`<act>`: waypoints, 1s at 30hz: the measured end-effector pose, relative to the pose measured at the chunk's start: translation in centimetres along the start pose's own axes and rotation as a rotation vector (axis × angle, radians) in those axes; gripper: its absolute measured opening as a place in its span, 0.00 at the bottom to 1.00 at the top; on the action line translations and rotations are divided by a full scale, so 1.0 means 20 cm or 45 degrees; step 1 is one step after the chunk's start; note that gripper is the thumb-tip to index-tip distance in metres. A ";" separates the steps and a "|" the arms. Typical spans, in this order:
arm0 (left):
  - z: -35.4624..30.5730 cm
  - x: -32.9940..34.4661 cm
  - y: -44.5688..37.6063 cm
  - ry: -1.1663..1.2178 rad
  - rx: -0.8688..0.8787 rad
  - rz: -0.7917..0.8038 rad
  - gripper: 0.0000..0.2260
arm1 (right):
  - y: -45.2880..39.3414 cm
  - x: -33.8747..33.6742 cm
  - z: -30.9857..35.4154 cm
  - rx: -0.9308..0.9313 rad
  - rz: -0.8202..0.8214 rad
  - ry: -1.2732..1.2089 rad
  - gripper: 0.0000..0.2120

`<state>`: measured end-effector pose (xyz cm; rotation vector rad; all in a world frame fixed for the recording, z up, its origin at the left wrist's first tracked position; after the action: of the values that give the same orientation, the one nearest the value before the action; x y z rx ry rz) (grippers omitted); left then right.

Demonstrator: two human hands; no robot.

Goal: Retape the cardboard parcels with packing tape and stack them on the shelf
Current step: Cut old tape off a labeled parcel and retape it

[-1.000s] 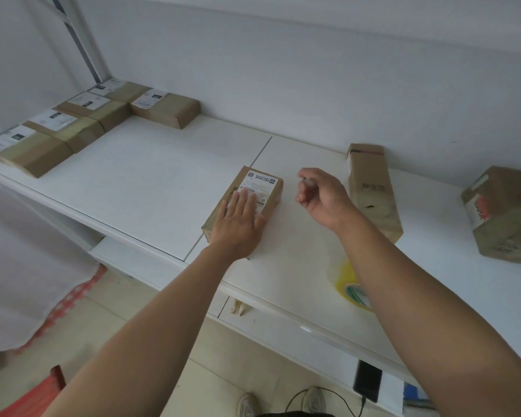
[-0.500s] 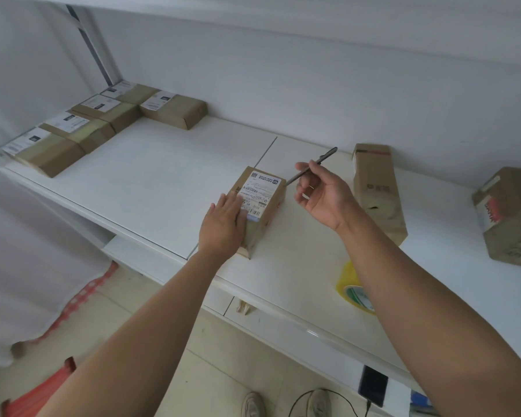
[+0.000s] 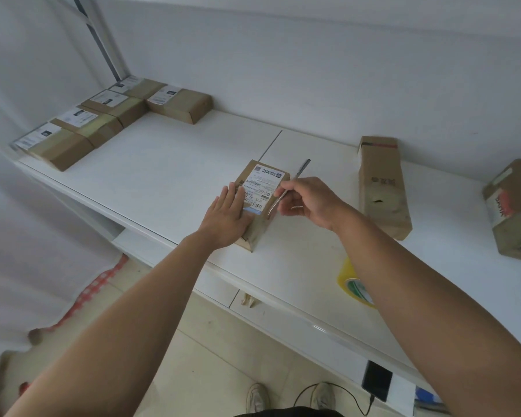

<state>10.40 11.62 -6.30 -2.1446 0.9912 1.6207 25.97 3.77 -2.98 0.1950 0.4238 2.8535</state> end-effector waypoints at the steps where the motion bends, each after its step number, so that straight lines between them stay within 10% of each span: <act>1: 0.00 0.00 0.00 -0.007 0.001 -0.010 0.30 | 0.01 0.02 -0.01 0.022 0.037 0.034 0.13; 30: -0.02 -0.01 0.00 -0.052 -0.012 -0.026 0.28 | 0.04 0.06 -0.04 -0.054 0.141 0.286 0.03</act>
<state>10.56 11.42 -6.06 -2.1122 0.9485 1.6558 24.52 3.11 -3.38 -0.1154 0.4062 3.0020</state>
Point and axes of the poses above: each hand's wrist, its own y-axis away from the middle knuckle, its own x-axis out of the palm, z = x × y, the point moved 8 cm from there along -y, towards the middle knuckle, and after that the axes turned 2 degrees about -z, right-handed, at the moved point
